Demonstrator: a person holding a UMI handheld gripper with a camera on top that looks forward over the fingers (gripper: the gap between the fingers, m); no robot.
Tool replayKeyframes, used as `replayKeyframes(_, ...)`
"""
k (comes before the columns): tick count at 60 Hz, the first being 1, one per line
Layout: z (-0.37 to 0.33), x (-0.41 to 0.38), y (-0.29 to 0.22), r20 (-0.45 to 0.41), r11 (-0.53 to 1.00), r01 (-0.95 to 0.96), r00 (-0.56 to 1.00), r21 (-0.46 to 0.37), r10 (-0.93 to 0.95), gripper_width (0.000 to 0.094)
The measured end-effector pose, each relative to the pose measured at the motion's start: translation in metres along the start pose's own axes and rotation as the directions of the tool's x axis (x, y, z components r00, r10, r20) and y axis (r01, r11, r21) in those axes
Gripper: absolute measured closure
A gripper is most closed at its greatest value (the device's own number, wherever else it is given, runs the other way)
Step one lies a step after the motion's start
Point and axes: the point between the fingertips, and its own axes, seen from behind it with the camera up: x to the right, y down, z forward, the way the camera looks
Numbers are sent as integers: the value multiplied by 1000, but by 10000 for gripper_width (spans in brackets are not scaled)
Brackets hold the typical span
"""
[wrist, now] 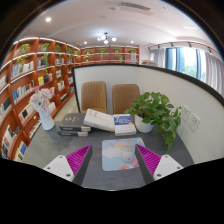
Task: Arrange mouse
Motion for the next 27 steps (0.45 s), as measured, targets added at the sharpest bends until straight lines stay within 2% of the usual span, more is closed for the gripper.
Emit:
replayKeyframes(11,-29,-24,22,21,999,44,999,-10,-44,70)
replayKeyframes(27,-56,-43,25,32,999,46,998,20,-47,71)
